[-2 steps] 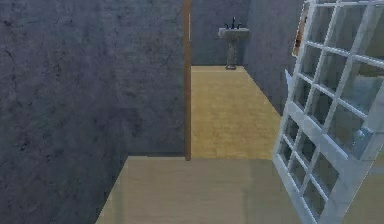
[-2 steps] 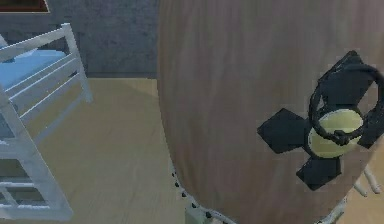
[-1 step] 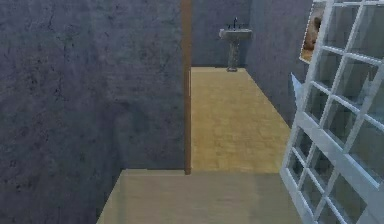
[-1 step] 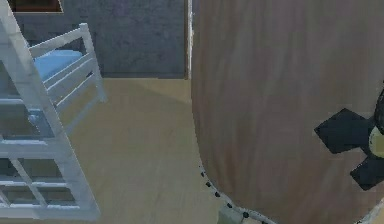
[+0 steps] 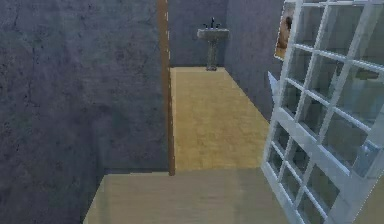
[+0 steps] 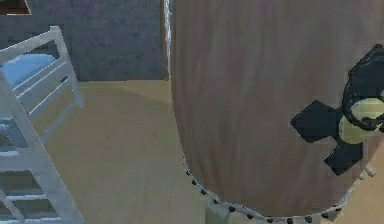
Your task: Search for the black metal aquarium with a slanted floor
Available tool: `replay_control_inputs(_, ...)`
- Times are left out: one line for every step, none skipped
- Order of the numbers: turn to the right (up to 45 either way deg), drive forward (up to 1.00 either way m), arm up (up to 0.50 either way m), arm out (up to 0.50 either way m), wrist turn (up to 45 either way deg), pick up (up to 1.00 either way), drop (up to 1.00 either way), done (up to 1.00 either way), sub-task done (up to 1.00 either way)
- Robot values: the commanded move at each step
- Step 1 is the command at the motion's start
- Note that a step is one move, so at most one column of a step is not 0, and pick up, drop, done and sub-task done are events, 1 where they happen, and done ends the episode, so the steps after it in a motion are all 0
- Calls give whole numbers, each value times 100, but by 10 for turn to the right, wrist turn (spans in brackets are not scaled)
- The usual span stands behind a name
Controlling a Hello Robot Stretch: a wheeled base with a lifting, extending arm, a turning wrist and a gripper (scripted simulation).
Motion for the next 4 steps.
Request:
replay_control_inputs(0, 100, 0, 0, 0, 0, 0, 0, 0)
replay_control_inputs(60, 0, 0, 0, 0, 0, 0, 0, 0)
replay_control_inputs(0, 35, 0, 0, 0, 0, 0, 0, 0)
replay_control_inputs(-180, 0, 0, 0, 0, 0, 0, 0, 0)
